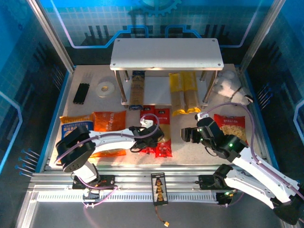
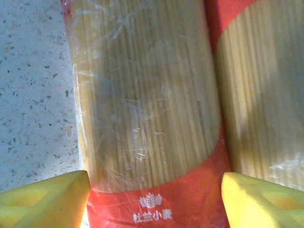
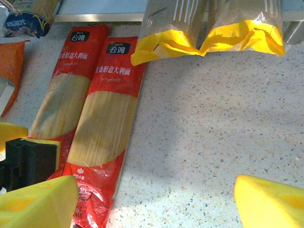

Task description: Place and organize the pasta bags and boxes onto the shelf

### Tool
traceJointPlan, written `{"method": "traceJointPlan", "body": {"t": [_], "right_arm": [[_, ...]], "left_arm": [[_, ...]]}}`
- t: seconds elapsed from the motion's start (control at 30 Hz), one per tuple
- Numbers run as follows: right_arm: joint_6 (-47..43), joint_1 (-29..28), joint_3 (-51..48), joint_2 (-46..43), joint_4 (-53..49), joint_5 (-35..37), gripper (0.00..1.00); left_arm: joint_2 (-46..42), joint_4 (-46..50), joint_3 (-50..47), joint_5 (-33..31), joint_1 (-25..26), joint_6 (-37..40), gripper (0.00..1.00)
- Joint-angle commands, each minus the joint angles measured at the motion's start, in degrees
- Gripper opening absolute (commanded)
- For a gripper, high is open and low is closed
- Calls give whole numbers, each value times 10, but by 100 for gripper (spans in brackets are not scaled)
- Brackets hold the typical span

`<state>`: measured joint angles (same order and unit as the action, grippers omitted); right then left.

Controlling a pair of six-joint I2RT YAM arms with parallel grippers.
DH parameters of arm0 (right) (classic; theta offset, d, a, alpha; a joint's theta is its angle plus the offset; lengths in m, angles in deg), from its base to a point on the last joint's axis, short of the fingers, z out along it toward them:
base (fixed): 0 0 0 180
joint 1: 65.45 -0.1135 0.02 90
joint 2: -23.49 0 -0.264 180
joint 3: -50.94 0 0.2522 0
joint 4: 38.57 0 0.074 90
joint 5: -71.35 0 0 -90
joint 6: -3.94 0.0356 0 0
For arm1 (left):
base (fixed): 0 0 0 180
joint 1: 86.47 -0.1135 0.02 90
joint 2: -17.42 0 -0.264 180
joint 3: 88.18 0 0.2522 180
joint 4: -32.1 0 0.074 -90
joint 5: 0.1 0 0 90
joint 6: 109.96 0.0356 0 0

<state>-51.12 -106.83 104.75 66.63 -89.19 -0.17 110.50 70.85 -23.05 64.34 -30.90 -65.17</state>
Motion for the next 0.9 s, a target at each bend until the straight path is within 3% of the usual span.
{"method": "traceJointPlan", "body": {"t": [0.0, 0.1, 0.2, 0.3, 0.47, 0.8, 0.83, 0.87], "right_arm": [[-5, -7, 1, -9, -2, 9, 87], [-6, -6, 0, -14, -1, 12, 87], [-6, -6, -3, -16, 4, 15, 87], [-6, -6, -3, -15, 7, 13, 87], [-7, -6, -4, -17, 6, 13, 87], [-2, -7, -7, -16, 13, 12, 87], [-1, -6, -7, -16, 12, 11, 87], [-1, -7, -7, -17, 11, 11, 87]], "left_arm": [[17, -1, 4, 25, -11, -13, 74], [29, -18, 7, 40, -10, -11, 75], [56, -21, 22, 51, -11, -4, 81], [78, -26, 30, 64, -12, -1, 78], [69, -22, 19, 67, -15, -2, 57], [17, 12, 5, 65, -16, 12, 36], [11, 11, 1, 67, -17, 15, 29], [5, 11, -3, 70, -17, 16, 5]]}}
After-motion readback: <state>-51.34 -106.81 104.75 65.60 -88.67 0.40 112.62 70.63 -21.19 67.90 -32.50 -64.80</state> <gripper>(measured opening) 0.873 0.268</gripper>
